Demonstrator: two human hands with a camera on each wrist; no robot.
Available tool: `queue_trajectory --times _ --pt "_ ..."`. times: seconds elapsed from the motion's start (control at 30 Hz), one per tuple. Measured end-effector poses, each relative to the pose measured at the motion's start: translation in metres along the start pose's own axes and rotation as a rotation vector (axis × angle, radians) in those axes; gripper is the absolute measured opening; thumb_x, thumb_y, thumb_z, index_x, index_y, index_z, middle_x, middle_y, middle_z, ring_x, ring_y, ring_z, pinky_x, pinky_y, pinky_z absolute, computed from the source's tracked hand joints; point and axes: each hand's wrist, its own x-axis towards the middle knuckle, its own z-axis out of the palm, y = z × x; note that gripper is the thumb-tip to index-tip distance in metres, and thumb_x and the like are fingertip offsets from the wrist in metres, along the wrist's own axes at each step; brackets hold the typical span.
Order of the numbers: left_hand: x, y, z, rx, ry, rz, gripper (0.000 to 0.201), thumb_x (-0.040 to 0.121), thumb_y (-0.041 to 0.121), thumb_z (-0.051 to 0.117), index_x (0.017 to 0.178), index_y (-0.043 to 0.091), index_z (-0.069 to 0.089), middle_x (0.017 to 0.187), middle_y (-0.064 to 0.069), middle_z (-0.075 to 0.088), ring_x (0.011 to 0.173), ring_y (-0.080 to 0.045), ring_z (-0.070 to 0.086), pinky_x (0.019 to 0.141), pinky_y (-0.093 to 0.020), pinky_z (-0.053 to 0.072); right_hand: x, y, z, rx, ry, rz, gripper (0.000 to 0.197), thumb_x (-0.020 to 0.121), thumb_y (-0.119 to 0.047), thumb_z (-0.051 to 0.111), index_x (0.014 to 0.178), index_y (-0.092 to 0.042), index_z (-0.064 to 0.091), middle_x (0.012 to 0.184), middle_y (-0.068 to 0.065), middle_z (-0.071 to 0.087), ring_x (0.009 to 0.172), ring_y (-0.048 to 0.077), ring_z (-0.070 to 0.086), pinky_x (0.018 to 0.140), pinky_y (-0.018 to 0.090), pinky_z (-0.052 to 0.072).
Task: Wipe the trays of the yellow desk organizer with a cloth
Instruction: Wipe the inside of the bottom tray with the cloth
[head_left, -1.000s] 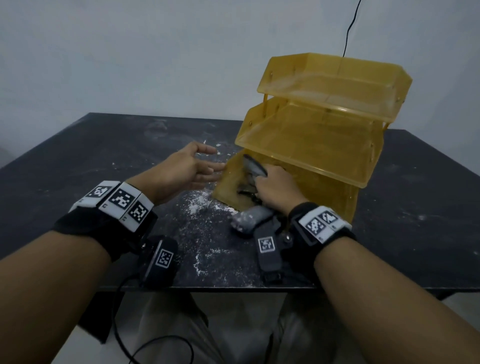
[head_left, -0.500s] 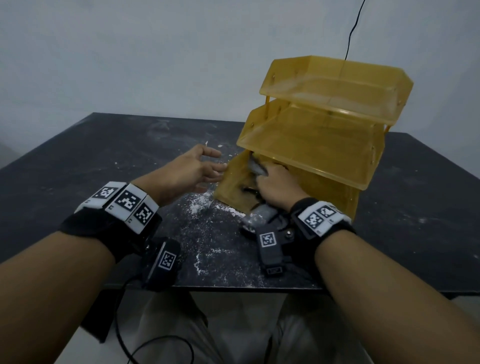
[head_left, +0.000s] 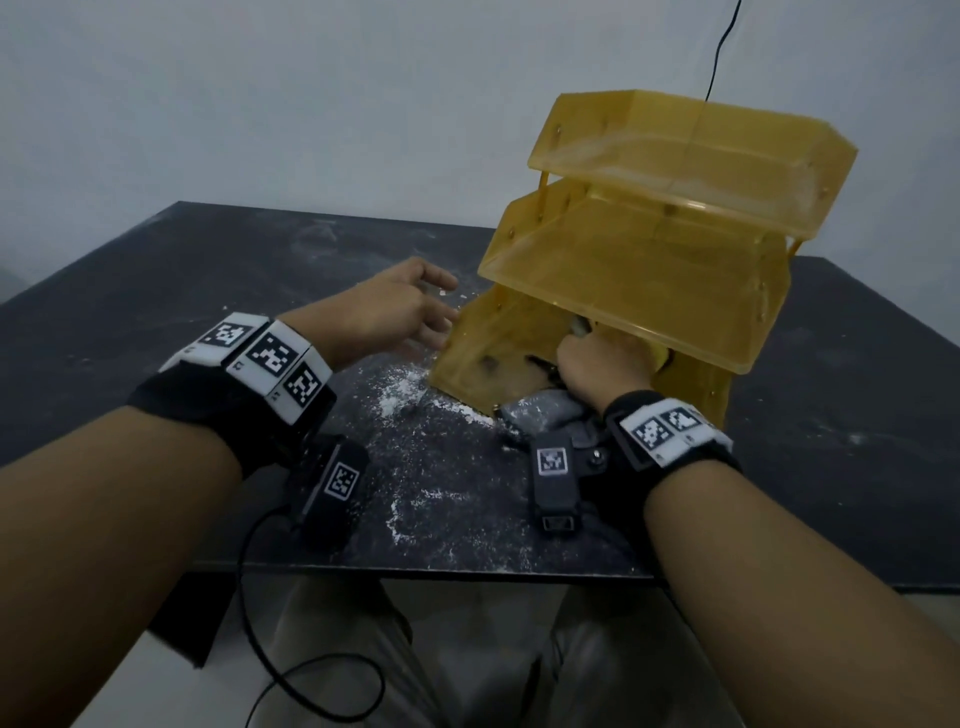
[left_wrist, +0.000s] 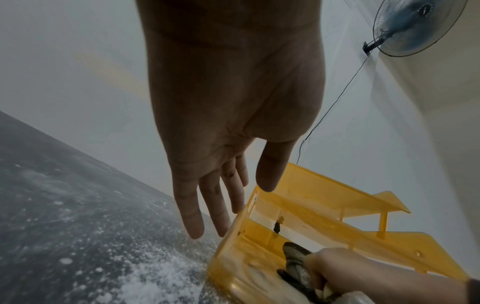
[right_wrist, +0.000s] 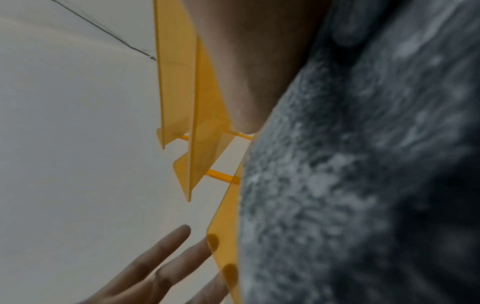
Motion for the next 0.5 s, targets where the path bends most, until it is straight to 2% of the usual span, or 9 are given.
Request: queue_trajectory --times 0.03,0.07,0.13,0.17,0.23,0.3,0.33,0.43,0.5 --pt "0.001 -0.001 0.0 -0.003 -0.002 0.001 0.038 0.093 -0.003 0.048 0.126 0.016 0.05 0.112 -0.01 0.066 0.09 -0.025 0.067 0.09 -0.05 0.052 0.003 -0.003 0.0 0.01 0.004 0.002 0.051 0.087 -0.023 0.038 0.132 -0.027 0.06 0.149 0.004 0.048 0.123 0.033 0.05 0.109 0.047 0.037" --pt "0.002 -0.003 0.001 -0.007 -0.003 0.003 0.039 0.092 -0.005 0.048 0.126 0.015 0.05 0.114 -0.011 0.066 0.091 -0.025 0.066 0.086 -0.047 0.053 0.006 -0.005 0.0 0.028 -0.008 -0.002 0.048 0.089 -0.019 0.041 0.131 -0.029 0.061 0.144 0.002 0.052 0.11 0.03 0.054 0.097 0.041 0.043" --pt "0.004 -0.007 0.001 -0.025 -0.003 0.003 0.04 0.091 -0.006 0.049 0.125 0.015 0.051 0.115 -0.012 0.066 0.094 -0.027 0.066 0.083 -0.044 0.055 0.013 -0.008 0.0 0.056 -0.067 -0.025 0.044 0.094 -0.014 0.043 0.13 -0.029 0.063 0.123 0.003 0.06 0.079 0.025 0.051 0.067 0.033 0.04" --pt "0.004 -0.009 0.0 -0.04 0.0 -0.001 0.039 0.091 -0.007 0.05 0.123 0.016 0.052 0.114 -0.011 0.066 0.096 -0.029 0.067 0.087 -0.048 0.055 0.017 -0.011 0.001 0.046 -0.103 -0.047 0.041 0.098 -0.014 0.041 0.131 -0.025 0.063 0.119 0.005 0.061 0.076 0.026 0.05 0.063 0.033 0.039" --pt "0.005 -0.013 -0.001 -0.078 -0.002 -0.014 0.038 0.09 -0.007 0.05 0.119 0.018 0.053 0.112 -0.008 0.067 0.102 -0.032 0.067 0.095 -0.055 0.052 0.026 -0.017 0.004 0.046 -0.135 -0.091 0.031 0.105 -0.016 0.038 0.117 -0.012 0.066 0.104 0.01 0.064 0.074 0.029 0.051 0.063 0.036 0.04" --pt "0.004 -0.015 -0.002 -0.095 -0.011 -0.016 0.039 0.091 -0.007 0.051 0.121 0.017 0.053 0.115 -0.005 0.066 0.106 -0.031 0.066 0.096 -0.055 0.051 0.035 -0.024 0.007 0.068 -0.107 -0.128 0.029 0.106 -0.02 0.039 0.091 -0.011 0.062 0.076 0.011 0.055 0.063 0.027 0.045 0.056 0.035 0.033" --pt "0.003 -0.016 -0.002 -0.097 -0.016 -0.016 0.04 0.09 -0.007 0.052 0.123 0.016 0.052 0.116 -0.004 0.066 0.106 -0.029 0.066 0.096 -0.053 0.052 0.037 -0.026 0.01 0.058 -0.107 -0.157 0.029 0.105 -0.021 0.04 0.089 -0.011 0.062 0.077 0.012 0.057 0.065 0.028 0.047 0.058 0.035 0.036" --pt "0.002 -0.018 -0.001 -0.117 -0.026 -0.016 0.042 0.09 -0.007 0.053 0.126 0.016 0.052 0.12 -0.003 0.065 0.107 -0.027 0.065 0.097 -0.049 0.052 0.047 -0.027 0.022 0.026 -0.14 -0.241 0.032 0.098 -0.022 0.047 0.109 -0.001 0.068 0.108 0.022 0.069 0.089 0.04 0.063 0.08 0.048 0.053" --pt "0.001 -0.019 -0.002 -0.135 -0.023 -0.022 0.042 0.091 -0.006 0.053 0.126 0.016 0.052 0.121 -0.003 0.065 0.107 -0.026 0.066 0.097 -0.047 0.051 0.038 -0.03 0.022 0.037 -0.154 -0.276 0.029 0.093 -0.016 0.05 0.108 -0.002 0.069 0.105 0.026 0.068 0.082 0.035 0.063 0.069 0.042 0.049"
